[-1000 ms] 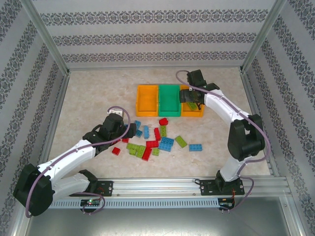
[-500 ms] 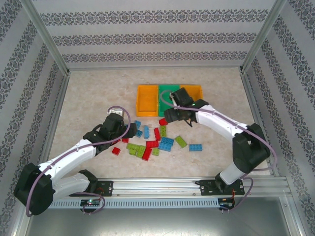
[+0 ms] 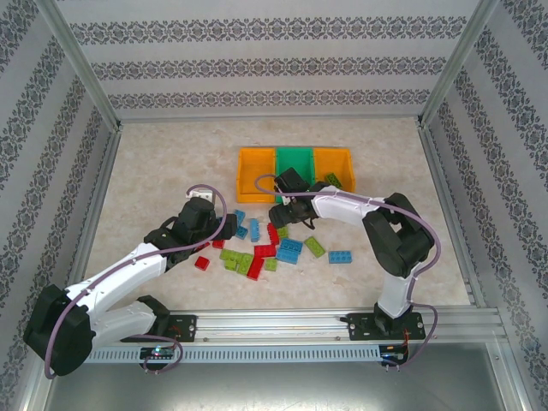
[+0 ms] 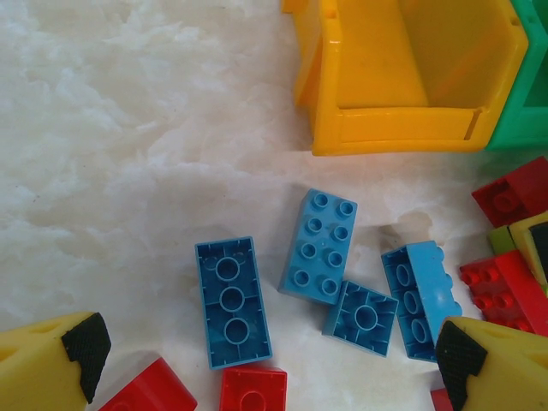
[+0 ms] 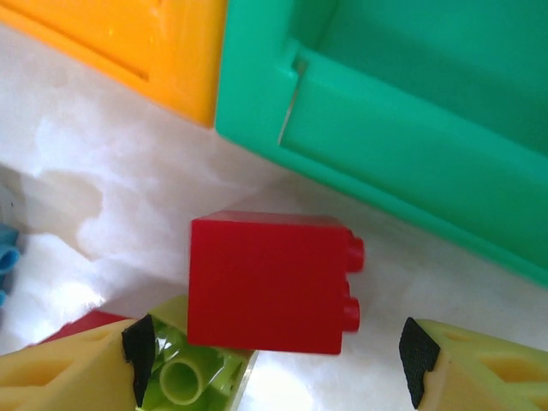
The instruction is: Sort the legos into containers by color
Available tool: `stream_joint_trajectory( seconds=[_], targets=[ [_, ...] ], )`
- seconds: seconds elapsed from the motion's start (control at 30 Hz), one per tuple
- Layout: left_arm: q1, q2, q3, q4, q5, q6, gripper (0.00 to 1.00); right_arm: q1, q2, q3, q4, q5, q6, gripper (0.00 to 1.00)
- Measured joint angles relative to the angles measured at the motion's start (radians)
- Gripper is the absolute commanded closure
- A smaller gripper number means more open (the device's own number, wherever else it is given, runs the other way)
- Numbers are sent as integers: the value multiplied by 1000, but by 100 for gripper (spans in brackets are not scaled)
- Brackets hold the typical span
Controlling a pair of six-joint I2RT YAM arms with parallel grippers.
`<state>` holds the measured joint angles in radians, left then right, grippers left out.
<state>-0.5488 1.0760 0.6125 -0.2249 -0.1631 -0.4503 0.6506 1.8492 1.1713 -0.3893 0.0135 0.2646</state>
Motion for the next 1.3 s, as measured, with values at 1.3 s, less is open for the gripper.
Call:
stream_joint_trajectory(
  seconds=[1.3],
  targets=[
    [0,-37,-31,0,-7,0,1,22,28,22,47,102,381,29]
  ],
)
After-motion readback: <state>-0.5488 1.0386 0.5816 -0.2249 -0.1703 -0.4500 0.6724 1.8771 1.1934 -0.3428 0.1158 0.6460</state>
